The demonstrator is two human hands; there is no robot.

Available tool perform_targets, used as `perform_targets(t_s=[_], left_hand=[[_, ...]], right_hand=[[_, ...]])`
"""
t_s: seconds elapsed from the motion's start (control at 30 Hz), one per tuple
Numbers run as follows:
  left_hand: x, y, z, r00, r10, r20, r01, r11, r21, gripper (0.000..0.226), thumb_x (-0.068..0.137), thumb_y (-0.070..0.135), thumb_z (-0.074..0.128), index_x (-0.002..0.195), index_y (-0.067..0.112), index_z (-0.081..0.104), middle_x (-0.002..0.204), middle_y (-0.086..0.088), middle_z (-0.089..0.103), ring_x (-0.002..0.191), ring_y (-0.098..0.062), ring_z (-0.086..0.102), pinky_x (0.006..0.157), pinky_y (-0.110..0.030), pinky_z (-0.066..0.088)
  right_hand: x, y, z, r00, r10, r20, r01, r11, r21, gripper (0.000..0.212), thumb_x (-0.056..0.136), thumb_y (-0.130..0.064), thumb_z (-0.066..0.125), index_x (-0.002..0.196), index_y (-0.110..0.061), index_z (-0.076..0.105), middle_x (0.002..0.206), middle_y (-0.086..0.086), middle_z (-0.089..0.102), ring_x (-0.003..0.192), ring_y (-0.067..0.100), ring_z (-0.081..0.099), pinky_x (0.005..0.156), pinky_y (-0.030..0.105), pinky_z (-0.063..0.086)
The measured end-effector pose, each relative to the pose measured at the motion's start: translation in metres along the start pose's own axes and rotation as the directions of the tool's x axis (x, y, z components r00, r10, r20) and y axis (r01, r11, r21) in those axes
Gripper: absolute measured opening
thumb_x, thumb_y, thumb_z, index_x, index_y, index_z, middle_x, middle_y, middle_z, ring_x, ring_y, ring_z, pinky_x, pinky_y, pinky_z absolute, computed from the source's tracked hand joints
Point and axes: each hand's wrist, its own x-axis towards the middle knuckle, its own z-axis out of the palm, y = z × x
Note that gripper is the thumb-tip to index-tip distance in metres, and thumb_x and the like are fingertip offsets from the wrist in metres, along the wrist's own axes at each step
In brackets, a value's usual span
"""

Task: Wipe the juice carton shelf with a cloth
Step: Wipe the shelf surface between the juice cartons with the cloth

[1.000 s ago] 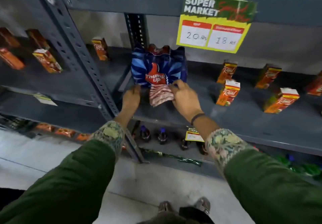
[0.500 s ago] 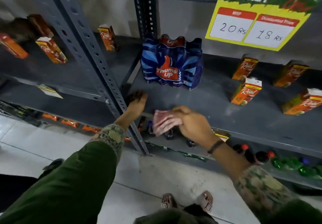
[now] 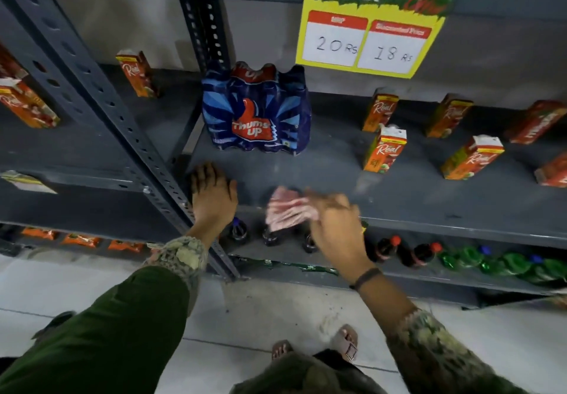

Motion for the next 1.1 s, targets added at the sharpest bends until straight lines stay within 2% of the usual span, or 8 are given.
perform_targets(t_s=[0.07,0.17,0.37,0.57,0.7,0.8,1.0,1.1], left_hand=[[-0.008,0.016,-0.001,0.994,0.093,-0.06,-0.091,0.996,0.024,0.061,0.098,0.033,0.023,0.147,-0.001,0.014,0.157,-0.021,0.013,0.147,-0.033,0.007,0.12,-0.045,0.004],[-0.015,0.047,0.002,0.965,0.261,-0.001,-0.26,0.965,0.031,0.061,0.098,0.035,0.019,0.148,0.001,0.007,0.158,-0.018,0.004,0.148,-0.029,-0.001,0.121,-0.043,0.001],[-0.014,0.073,0.018,0.954,0.246,0.168,-0.26,0.963,0.066,0.063,0.098,0.038,0.018,0.148,0.004,0.0,0.159,-0.015,-0.005,0.148,-0.028,-0.006,0.121,-0.043,-0.001],[-0.015,0.072,0.015,0.949,0.251,0.193,-0.267,0.962,0.061,0.064,0.098,0.04,0.015,0.149,0.006,-0.003,0.159,-0.014,-0.008,0.148,-0.026,-0.007,0.12,-0.042,-0.003],[-0.015,0.072,0.014,0.952,0.249,0.176,-0.264,0.962,0.069,0.061,0.099,0.038,0.016,0.149,0.007,0.001,0.16,-0.013,-0.005,0.148,-0.026,-0.005,0.121,-0.042,0.0],[-0.015,0.071,0.015,0.954,0.257,0.157,-0.271,0.959,0.079,0.059,0.099,0.034,0.019,0.149,0.006,0.002,0.159,-0.014,-0.003,0.148,-0.026,-0.003,0.121,-0.043,0.002],[-0.018,0.073,0.017,0.962,0.239,0.129,-0.25,0.965,0.076,0.06,0.098,0.033,0.021,0.149,0.005,0.004,0.159,-0.014,0.0,0.148,-0.027,0.0,0.121,-0.044,0.003],[-0.025,0.081,0.02,0.976,0.201,0.081,-0.207,0.976,0.067,0.059,0.098,0.028,0.022,0.148,0.003,0.005,0.159,-0.015,0.003,0.148,-0.027,0.0,0.121,-0.044,0.002]], right_hand=[[-0.003,0.029,-0.017,0.945,0.258,-0.198,-0.259,0.966,0.023,0.052,0.072,0.004,0.049,0.123,-0.008,0.058,0.108,0.021,0.069,0.103,0.038,0.061,0.082,0.049,0.055],[0.001,0.062,-0.019,0.87,0.475,-0.133,-0.482,0.876,-0.02,0.055,0.077,0.013,0.045,0.129,-0.005,0.048,0.13,0.021,0.058,0.114,0.038,0.058,0.094,0.048,0.052],[-0.013,0.047,0.017,0.972,0.045,0.231,-0.003,0.984,-0.178,0.066,0.08,0.009,0.043,0.142,-0.01,0.034,0.155,0.009,0.03,0.142,0.021,0.03,0.118,0.034,0.025],[-0.01,0.13,-0.03,0.879,0.474,0.054,-0.441,0.85,-0.289,0.064,0.079,0.008,0.04,0.14,-0.013,0.039,0.149,0.009,0.041,0.133,0.026,0.044,0.107,0.041,0.043],[0.009,0.065,0.0,0.931,0.31,0.194,-0.254,0.93,-0.267,0.041,0.082,0.003,0.039,0.114,-0.009,0.062,0.121,0.014,0.066,0.107,0.028,0.063,0.089,0.038,0.054],[-0.006,0.039,0.011,0.952,0.074,0.298,-0.023,0.985,-0.168,0.054,0.083,0.002,0.041,0.135,-0.014,0.047,0.148,0.007,0.043,0.135,0.024,0.041,0.114,0.037,0.033],[-0.043,0.14,-0.065,0.841,0.541,-0.009,-0.53,0.82,-0.217,0.045,0.078,0.004,0.048,0.119,-0.014,0.059,0.12,0.015,0.066,0.11,0.031,0.06,0.092,0.044,0.05],[-0.029,0.155,-0.07,0.889,0.456,0.036,-0.434,0.865,-0.253,0.045,0.075,-0.01,0.058,0.119,-0.021,0.059,0.121,0.009,0.065,0.123,0.029,0.046,0.096,0.043,0.037]])
